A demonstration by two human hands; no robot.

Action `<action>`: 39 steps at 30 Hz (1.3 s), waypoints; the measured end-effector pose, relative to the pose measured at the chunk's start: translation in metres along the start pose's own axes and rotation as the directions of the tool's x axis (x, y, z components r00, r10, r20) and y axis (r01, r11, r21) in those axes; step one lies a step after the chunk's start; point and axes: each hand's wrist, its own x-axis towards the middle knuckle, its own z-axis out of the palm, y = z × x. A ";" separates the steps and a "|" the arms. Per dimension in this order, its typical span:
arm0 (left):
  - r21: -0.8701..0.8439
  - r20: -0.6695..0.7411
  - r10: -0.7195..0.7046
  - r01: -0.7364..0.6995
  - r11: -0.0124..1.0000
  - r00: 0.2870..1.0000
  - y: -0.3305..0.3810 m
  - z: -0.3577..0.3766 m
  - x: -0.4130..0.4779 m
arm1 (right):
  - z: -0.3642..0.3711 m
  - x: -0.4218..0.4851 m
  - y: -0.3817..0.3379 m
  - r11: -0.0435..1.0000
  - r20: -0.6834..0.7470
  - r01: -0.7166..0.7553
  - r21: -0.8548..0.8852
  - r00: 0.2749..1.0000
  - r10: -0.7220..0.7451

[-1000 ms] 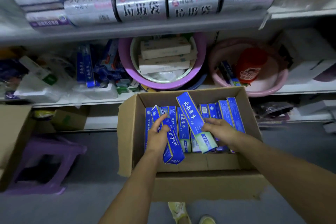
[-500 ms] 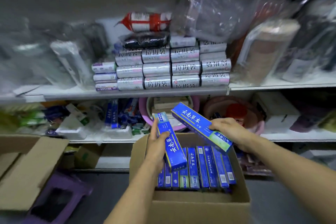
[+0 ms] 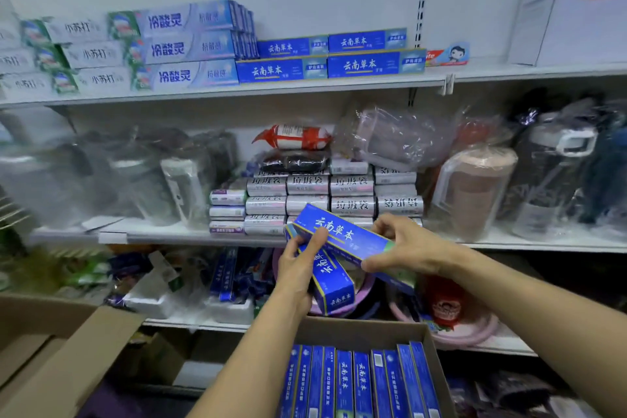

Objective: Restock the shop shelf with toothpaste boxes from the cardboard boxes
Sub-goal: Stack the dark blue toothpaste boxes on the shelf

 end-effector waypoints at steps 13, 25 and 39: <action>0.097 -0.068 0.365 -0.358 0.929 0.929 0.161 0.019 0.049 | -0.083 0.077 -0.110 0.933 -0.237 0.249 -0.261 0.920 -0.312; 0.145 -0.110 0.505 -0.489 0.860 0.856 0.291 0.034 0.150 | -0.168 0.196 -0.188 0.834 -0.448 0.123 -0.538 0.796 -0.407; 0.177 -0.101 0.632 -0.611 0.771 0.768 0.270 0.048 0.216 | -0.184 0.332 -0.201 0.740 -0.342 0.028 -0.672 0.875 -0.343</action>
